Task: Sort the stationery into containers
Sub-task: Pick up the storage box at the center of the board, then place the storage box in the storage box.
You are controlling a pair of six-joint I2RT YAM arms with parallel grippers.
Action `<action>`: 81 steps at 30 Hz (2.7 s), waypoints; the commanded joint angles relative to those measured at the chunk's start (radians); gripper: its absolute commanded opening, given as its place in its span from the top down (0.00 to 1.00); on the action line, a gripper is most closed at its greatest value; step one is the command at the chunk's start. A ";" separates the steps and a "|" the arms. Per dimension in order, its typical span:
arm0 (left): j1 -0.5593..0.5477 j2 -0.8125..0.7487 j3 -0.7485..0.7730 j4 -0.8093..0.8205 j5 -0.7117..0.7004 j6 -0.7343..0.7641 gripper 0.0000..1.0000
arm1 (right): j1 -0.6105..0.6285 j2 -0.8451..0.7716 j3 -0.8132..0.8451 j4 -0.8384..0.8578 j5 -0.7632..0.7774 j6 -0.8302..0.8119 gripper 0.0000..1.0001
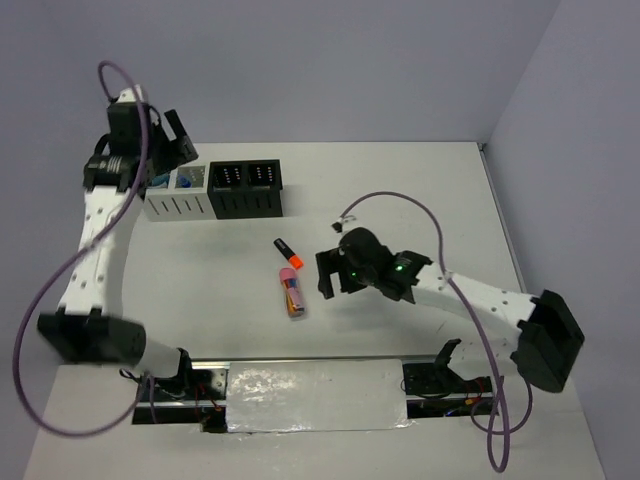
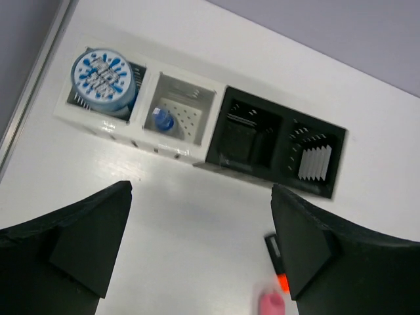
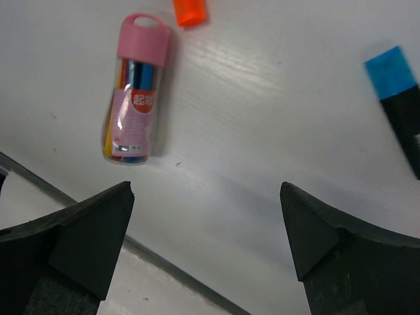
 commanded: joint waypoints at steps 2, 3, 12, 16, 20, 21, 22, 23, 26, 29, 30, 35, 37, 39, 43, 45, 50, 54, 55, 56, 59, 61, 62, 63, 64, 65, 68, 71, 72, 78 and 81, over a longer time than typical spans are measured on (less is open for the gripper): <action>-0.024 -0.328 -0.249 0.071 0.108 0.007 0.01 | 0.116 0.170 0.142 0.053 0.103 0.070 0.00; -0.027 -0.367 -0.289 0.080 0.125 0.010 0.01 | 0.135 0.202 0.163 0.047 0.120 0.073 0.00; -0.029 -0.655 -0.699 0.212 0.206 0.050 0.01 | 0.251 0.524 0.372 0.006 0.185 0.088 0.05; -0.027 -0.675 -0.756 0.234 0.206 0.041 0.01 | 0.269 0.614 0.408 -0.016 0.200 0.096 0.14; -0.029 -0.670 -0.790 0.257 0.232 0.030 0.01 | 0.283 0.659 0.391 -0.020 0.228 0.117 0.26; -0.027 -0.665 -0.797 0.260 0.238 0.026 0.01 | 0.289 0.680 0.389 -0.019 0.220 0.119 0.27; -0.027 -0.659 -0.799 0.263 0.243 0.023 0.01 | 0.291 0.688 0.383 -0.010 0.211 0.117 0.28; -0.027 -0.656 -0.799 0.263 0.249 0.021 0.01 | 0.295 0.702 0.380 -0.007 0.203 0.117 0.34; -0.027 -0.658 -0.797 0.260 0.269 0.012 0.01 | 0.309 0.693 0.366 0.024 0.179 0.102 0.56; -0.029 -0.684 -0.807 0.266 0.350 -0.041 0.01 | 0.334 0.618 0.339 0.082 0.152 0.073 1.00; -0.029 -0.710 -0.825 0.278 0.391 -0.063 0.01 | 0.343 0.552 0.307 0.105 0.146 0.064 1.00; -0.051 -0.809 -0.957 0.590 0.822 -0.253 0.01 | 0.343 0.200 0.089 0.389 0.067 0.060 1.00; -0.081 -0.817 -0.962 0.637 0.852 -0.278 0.01 | 0.347 0.118 0.049 0.519 0.004 0.042 1.00; -0.137 -0.822 -0.933 0.631 0.814 -0.272 0.01 | 0.347 0.027 0.004 0.596 -0.041 0.050 1.00; -0.234 -0.804 -0.912 0.692 0.862 -0.305 0.01 | 0.352 -0.074 -0.043 0.694 -0.071 0.024 1.00; -0.303 -0.784 -0.891 0.680 0.849 -0.296 0.01 | 0.352 -0.112 -0.066 0.723 -0.070 0.022 1.00; -0.410 -0.776 -0.926 0.776 0.853 -0.336 0.01 | 0.352 -0.123 -0.031 0.688 -0.065 0.007 1.00; -0.450 -0.770 -0.949 0.818 0.837 -0.355 0.01 | 0.352 -0.129 -0.027 0.679 -0.052 -0.002 1.00; -0.458 -0.764 -0.949 0.810 0.828 -0.347 0.01 | 0.350 -0.134 -0.028 0.682 -0.045 -0.009 1.00; -0.469 -0.761 -0.949 0.803 0.817 -0.342 0.01 | 0.352 -0.143 -0.031 0.687 -0.044 -0.009 1.00; -0.481 -0.747 -0.958 0.812 0.817 -0.342 0.05 | 0.352 -0.149 -0.028 0.681 -0.025 -0.022 1.00; -0.489 -0.742 -0.957 0.818 0.812 -0.341 0.12 | 0.352 -0.148 -0.023 0.670 -0.019 -0.038 1.00; -0.490 -0.734 -0.954 0.815 0.809 -0.339 0.14 | 0.352 -0.146 -0.020 0.668 -0.022 -0.044 1.00; -0.492 -0.731 -0.951 0.810 0.809 -0.336 0.22 | 0.352 -0.146 -0.020 0.673 -0.028 -0.055 1.00; -0.496 -0.727 -0.945 0.809 0.809 -0.333 0.28 | 0.352 -0.145 -0.023 0.679 -0.036 -0.059 1.00; -0.498 -0.719 -0.940 0.804 0.809 -0.329 0.35 | 0.352 -0.143 -0.026 0.681 -0.048 -0.065 1.00; -0.498 -0.701 -0.908 0.761 0.797 -0.304 0.75 | 0.352 -0.132 -0.036 0.676 -0.055 -0.110 1.00; -0.498 -0.672 -0.865 0.703 0.795 -0.272 1.00 | 0.352 -0.129 -0.053 0.662 -0.024 -0.179 1.00; -0.498 -0.664 -0.853 0.692 0.797 -0.258 1.00 | 0.352 -0.131 -0.057 0.659 -0.010 -0.194 1.00; -0.498 -0.619 -0.739 0.549 0.632 -0.150 1.00 | 0.321 -0.132 -0.043 0.574 0.144 -0.219 0.01; -0.496 -0.555 -0.562 0.390 0.233 -0.068 1.00 | 0.266 -0.196 -0.077 0.523 0.232 -0.190 0.00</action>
